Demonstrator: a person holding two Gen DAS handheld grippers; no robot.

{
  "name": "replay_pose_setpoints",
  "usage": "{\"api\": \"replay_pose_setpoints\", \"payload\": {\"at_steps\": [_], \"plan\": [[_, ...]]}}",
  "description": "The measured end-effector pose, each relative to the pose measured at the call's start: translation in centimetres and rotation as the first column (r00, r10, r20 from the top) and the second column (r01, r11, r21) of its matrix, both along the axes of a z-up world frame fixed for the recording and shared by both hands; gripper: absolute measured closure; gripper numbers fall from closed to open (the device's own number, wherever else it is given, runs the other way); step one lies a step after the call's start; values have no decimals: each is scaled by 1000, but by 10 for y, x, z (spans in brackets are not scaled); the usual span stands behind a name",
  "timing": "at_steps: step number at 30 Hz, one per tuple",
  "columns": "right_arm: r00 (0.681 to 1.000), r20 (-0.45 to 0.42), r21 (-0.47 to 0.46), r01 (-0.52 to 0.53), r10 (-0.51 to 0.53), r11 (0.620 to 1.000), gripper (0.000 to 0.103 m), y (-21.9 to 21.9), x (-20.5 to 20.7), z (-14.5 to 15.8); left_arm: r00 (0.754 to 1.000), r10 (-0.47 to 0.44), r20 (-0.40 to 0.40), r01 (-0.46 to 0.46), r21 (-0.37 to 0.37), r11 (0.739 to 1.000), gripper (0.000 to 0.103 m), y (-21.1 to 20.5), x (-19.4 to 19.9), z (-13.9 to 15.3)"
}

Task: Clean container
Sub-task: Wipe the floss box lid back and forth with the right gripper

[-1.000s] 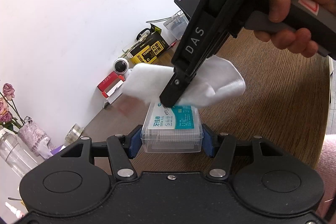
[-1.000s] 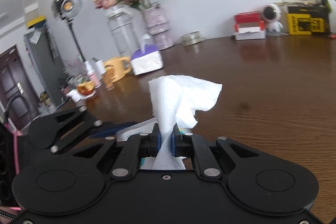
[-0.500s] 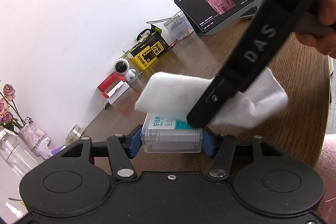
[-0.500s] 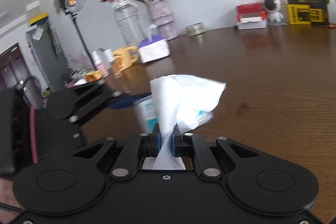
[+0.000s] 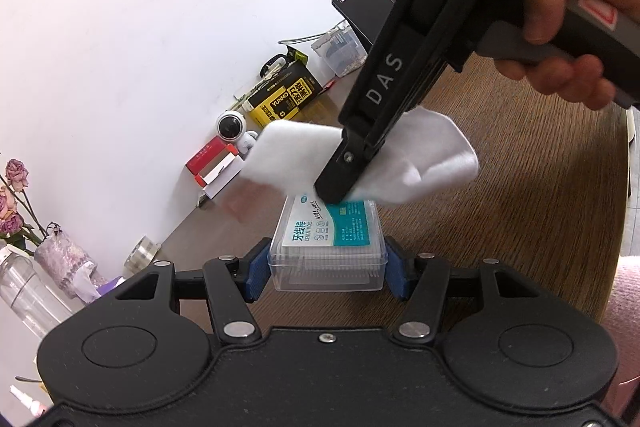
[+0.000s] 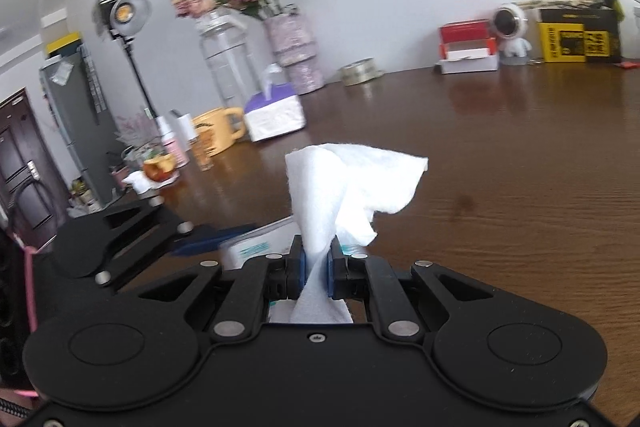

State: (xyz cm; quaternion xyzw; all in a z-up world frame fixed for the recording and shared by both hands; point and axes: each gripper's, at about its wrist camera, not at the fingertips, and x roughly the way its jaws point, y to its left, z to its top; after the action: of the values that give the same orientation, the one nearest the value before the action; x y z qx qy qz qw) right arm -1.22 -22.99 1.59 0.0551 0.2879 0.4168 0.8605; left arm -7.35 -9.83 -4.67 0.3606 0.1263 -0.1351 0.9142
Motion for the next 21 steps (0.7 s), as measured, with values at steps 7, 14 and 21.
{"api": "replay_pose_setpoints", "payload": {"at_steps": [7, 14, 21], "plan": [[999, -8, -11, 47, -47, 999, 93, -7, 11, -2, 1000, 0, 0, 0, 0, 1000, 46, 0, -2, 0], [999, 3, 15, -54, 54, 998, 93, 8, -10, 4, 1000, 0, 1, 0, 0, 1000, 46, 3, 9, 2], [997, 23, 18, -73, 73, 997, 93, 16, -7, 10, 1000, 0, -1, 0, -1, 1000, 46, 5, 10, 2]]}}
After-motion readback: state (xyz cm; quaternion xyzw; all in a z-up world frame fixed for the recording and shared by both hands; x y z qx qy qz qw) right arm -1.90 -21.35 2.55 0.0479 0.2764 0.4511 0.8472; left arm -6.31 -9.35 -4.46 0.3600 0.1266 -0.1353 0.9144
